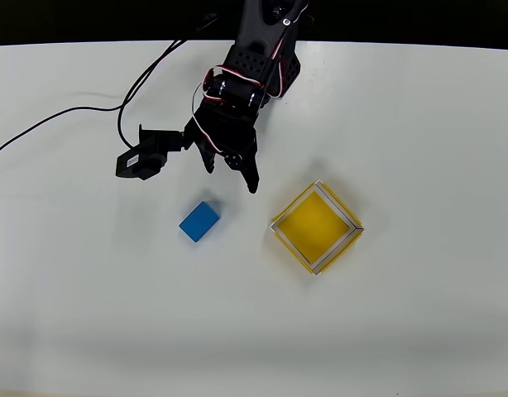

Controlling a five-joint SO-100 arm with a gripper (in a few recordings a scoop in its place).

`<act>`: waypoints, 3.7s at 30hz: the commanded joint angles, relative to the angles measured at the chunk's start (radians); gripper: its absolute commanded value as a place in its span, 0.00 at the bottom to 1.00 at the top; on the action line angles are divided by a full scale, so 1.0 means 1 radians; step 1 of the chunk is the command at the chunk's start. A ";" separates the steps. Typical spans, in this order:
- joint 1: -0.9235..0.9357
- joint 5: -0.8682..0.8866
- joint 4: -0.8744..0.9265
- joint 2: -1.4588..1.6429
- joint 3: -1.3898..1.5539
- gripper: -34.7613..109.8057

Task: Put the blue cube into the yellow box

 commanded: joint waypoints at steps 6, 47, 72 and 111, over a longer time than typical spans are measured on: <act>0.242 0.086 -0.216 -0.288 -0.256 0.62; 0.094 0.420 -0.026 -1.137 -0.857 0.62; 0.011 0.313 -0.006 -1.270 -0.959 0.43; -0.390 0.144 -0.124 -0.730 -0.948 0.33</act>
